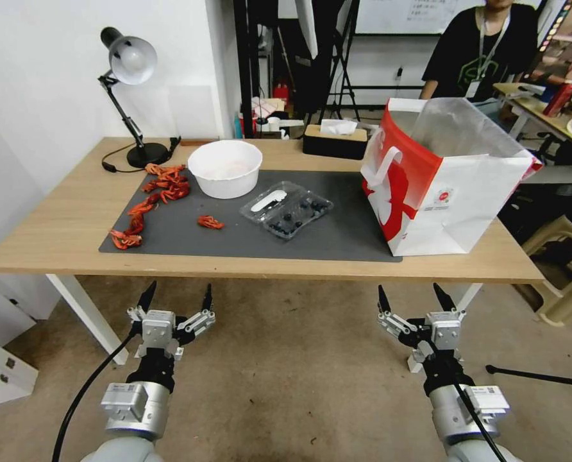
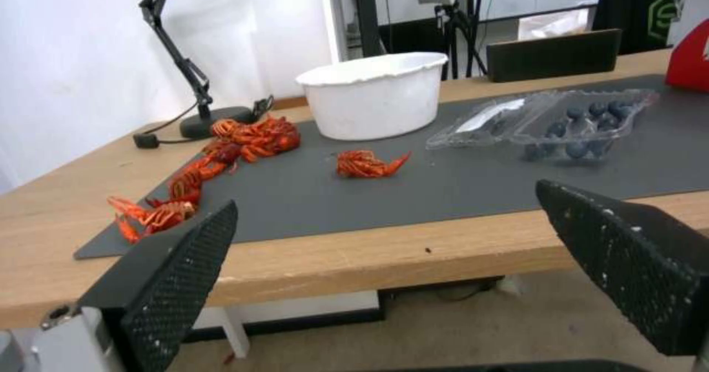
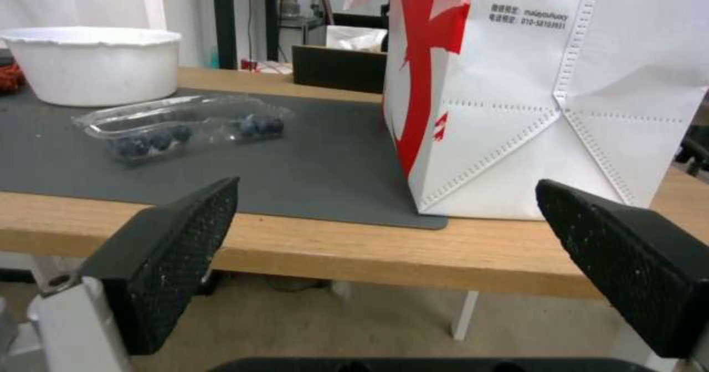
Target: Close the takeout container lid, then place the container into the takeout bag.
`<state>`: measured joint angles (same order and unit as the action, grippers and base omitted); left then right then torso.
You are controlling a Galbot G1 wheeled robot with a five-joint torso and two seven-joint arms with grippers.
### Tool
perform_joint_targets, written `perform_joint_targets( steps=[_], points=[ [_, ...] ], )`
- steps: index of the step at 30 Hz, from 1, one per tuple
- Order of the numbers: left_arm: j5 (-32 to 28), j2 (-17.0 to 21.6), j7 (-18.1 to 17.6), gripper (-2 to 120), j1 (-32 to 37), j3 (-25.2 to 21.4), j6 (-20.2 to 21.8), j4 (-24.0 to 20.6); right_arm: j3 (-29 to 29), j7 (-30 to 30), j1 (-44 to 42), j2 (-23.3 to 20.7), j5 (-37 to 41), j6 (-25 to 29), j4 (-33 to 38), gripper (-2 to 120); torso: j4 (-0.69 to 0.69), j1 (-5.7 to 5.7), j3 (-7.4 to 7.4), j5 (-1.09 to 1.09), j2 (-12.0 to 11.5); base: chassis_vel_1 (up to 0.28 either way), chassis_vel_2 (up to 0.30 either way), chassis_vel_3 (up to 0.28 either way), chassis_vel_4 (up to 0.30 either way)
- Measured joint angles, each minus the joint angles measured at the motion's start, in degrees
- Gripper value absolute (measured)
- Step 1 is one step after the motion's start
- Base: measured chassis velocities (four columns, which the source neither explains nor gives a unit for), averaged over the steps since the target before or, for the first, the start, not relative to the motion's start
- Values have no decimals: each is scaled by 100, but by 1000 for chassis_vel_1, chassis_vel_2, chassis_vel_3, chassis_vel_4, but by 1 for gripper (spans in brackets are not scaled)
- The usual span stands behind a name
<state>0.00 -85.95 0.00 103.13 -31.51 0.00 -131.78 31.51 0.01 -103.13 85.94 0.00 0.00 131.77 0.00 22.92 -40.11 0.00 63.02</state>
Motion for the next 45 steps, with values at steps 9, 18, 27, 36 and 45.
perform_joint_targets(
  steps=[9,18,27,36,45],
  points=[
    [0,0,0,100,0,0,0,0,0,0,0,0,0,0,0,100,0,0,0,0,0,0,0,0,0],
    [-226,-126,19,100,-131,62,342,-49,23,0,49,3,22,-131,27,100,0,0,0,0,0,0,0,0,0],
    [-1107,-619,175,100,-584,249,1115,-162,348,42,586,44,278,-1467,402,100,1,0,0,0,0,0,0,0,0],
    [-1111,-616,186,100,-595,187,687,-2,425,267,1257,-365,1062,-2081,429,100,1,1,0,0,0,0,0,0,0],
    [-1047,-615,195,100,-607,140,451,86,-302,733,2027,-1013,2018,-2132,74,100,1,0,0,1,0,0,0,0,0]
  ],
)
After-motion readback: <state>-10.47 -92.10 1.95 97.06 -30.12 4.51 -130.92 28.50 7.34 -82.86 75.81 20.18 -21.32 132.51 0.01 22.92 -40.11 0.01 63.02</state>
